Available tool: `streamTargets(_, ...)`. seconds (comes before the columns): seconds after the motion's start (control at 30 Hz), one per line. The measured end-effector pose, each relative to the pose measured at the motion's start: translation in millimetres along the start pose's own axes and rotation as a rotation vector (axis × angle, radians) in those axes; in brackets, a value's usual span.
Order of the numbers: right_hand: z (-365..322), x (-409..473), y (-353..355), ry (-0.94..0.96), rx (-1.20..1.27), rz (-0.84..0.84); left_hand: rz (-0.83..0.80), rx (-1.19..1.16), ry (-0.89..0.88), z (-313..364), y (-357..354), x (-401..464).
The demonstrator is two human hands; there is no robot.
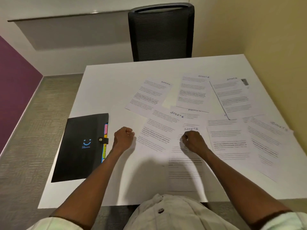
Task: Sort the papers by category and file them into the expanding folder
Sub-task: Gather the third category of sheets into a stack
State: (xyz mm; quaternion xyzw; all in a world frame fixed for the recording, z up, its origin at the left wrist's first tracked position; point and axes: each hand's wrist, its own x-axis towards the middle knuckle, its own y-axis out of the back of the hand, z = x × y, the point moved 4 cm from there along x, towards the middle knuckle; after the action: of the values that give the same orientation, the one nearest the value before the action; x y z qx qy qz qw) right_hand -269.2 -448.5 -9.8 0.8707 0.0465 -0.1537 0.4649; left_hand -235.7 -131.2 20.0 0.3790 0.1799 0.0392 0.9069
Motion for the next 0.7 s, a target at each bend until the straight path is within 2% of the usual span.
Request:
streamTargets(0.2, 52, -4, 15, -0.132, -0.001, 0.025, -0.037, 0.005, -0.039, 33, -37, -20)
streamTargets(0.37, 72, -8, 17, -0.228, -0.068, 0.073, -0.197, 0.052, -0.067, 45, -76, -31)
streamTargets(0.47, 75, -8, 10, -0.271, -0.112, 0.059, -0.392, 0.181, -0.147, 49, -99, -38)
streamTargets(0.57, 72, -12, -6, -0.265, -0.187, -0.072, -0.560, 0.404, -0.223, 51, -121, -46)
streamTargets(0.7, 58, -16, -28, -0.167, -0.320, -0.175, -0.705, 0.656, -0.143, 28, -131, -52)
